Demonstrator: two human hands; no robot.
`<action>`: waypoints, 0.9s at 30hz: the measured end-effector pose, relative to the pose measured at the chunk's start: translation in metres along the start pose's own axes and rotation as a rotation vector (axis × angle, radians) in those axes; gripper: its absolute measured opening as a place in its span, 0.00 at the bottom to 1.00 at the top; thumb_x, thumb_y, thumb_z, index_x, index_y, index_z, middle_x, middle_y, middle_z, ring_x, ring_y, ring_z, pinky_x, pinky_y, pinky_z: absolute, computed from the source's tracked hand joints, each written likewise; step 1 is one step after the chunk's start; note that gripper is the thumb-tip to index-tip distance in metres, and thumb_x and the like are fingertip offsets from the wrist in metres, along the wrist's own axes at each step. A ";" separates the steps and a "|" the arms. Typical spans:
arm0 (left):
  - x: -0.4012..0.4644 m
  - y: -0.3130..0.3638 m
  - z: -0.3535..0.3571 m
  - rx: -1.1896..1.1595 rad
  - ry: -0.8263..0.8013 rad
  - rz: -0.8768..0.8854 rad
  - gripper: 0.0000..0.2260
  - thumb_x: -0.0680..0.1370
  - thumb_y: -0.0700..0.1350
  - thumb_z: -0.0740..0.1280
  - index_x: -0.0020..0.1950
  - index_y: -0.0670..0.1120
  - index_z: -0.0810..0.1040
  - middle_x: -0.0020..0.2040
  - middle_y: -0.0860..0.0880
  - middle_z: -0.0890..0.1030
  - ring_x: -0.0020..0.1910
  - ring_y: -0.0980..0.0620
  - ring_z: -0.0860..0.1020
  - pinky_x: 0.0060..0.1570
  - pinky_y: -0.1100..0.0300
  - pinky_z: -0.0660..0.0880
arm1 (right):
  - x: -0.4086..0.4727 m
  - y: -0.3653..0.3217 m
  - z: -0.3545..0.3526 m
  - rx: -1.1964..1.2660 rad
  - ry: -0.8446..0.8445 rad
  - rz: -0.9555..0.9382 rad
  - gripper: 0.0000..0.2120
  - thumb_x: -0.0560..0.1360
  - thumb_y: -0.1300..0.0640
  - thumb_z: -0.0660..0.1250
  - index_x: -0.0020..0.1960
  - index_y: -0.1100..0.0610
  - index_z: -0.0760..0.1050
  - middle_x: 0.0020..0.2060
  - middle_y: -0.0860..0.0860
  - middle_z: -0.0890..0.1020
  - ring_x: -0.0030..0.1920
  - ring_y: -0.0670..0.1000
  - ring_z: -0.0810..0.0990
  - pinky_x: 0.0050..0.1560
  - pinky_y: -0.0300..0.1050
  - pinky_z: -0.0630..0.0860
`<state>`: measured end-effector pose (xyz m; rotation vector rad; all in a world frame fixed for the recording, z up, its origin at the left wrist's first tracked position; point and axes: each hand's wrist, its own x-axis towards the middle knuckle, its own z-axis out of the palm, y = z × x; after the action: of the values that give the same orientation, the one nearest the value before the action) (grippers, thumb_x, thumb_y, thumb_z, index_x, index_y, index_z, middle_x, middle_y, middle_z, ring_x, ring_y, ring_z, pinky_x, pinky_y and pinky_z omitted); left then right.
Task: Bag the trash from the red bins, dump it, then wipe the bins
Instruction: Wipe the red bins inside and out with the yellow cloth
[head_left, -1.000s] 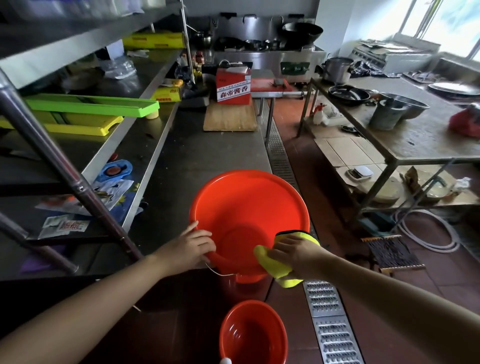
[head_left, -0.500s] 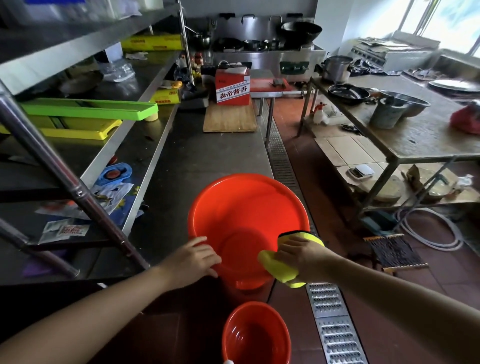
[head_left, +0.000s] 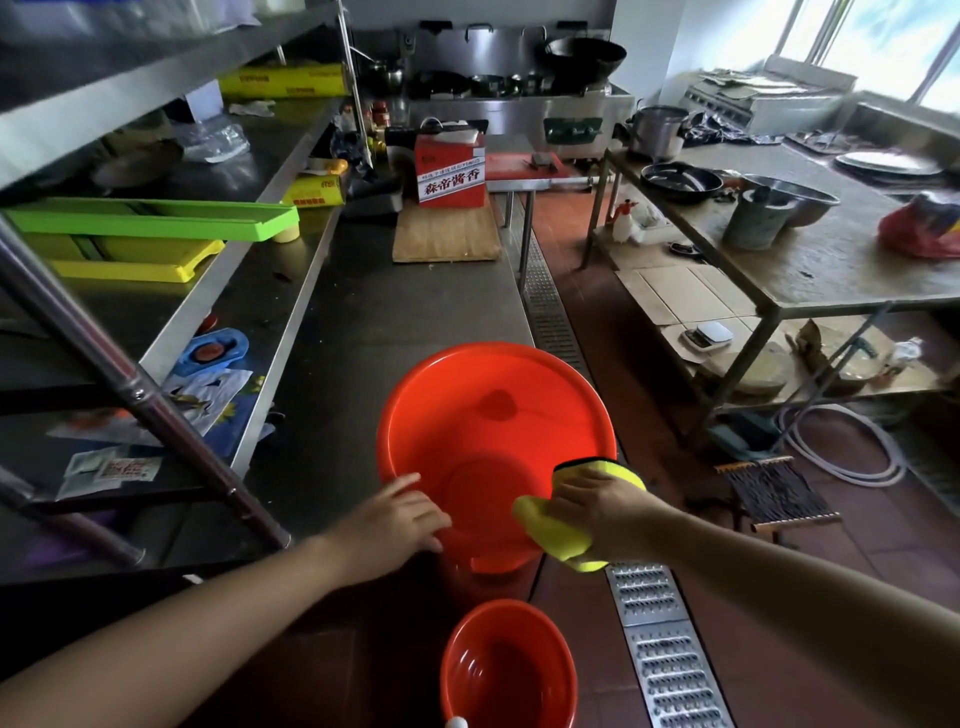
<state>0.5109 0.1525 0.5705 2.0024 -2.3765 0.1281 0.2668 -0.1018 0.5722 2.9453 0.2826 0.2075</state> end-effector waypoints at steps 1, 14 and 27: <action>-0.004 -0.014 -0.004 0.022 -0.034 -0.011 0.14 0.80 0.55 0.61 0.62 0.52 0.78 0.59 0.55 0.81 0.63 0.55 0.77 0.74 0.45 0.60 | -0.003 0.006 0.000 -0.025 -0.015 -0.013 0.32 0.62 0.36 0.76 0.58 0.54 0.81 0.45 0.48 0.83 0.47 0.53 0.83 0.55 0.46 0.80; 0.028 0.023 0.010 -0.026 0.086 -0.076 0.11 0.78 0.50 0.67 0.59 0.48 0.79 0.53 0.52 0.82 0.54 0.53 0.80 0.72 0.46 0.64 | 0.035 -0.036 0.007 0.045 0.110 0.120 0.30 0.66 0.31 0.71 0.54 0.55 0.80 0.41 0.49 0.81 0.40 0.54 0.81 0.43 0.46 0.79; 0.040 0.019 -0.004 -0.075 -0.051 -0.265 0.25 0.80 0.59 0.59 0.69 0.42 0.72 0.66 0.48 0.76 0.68 0.49 0.71 0.77 0.45 0.48 | 0.066 -0.029 -0.002 0.022 -0.028 0.226 0.31 0.70 0.32 0.68 0.60 0.57 0.79 0.48 0.52 0.82 0.47 0.58 0.82 0.52 0.51 0.78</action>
<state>0.4856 0.1170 0.5764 2.2844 -2.0815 -0.0200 0.3255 -0.0600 0.5770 2.9953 -0.0539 0.1934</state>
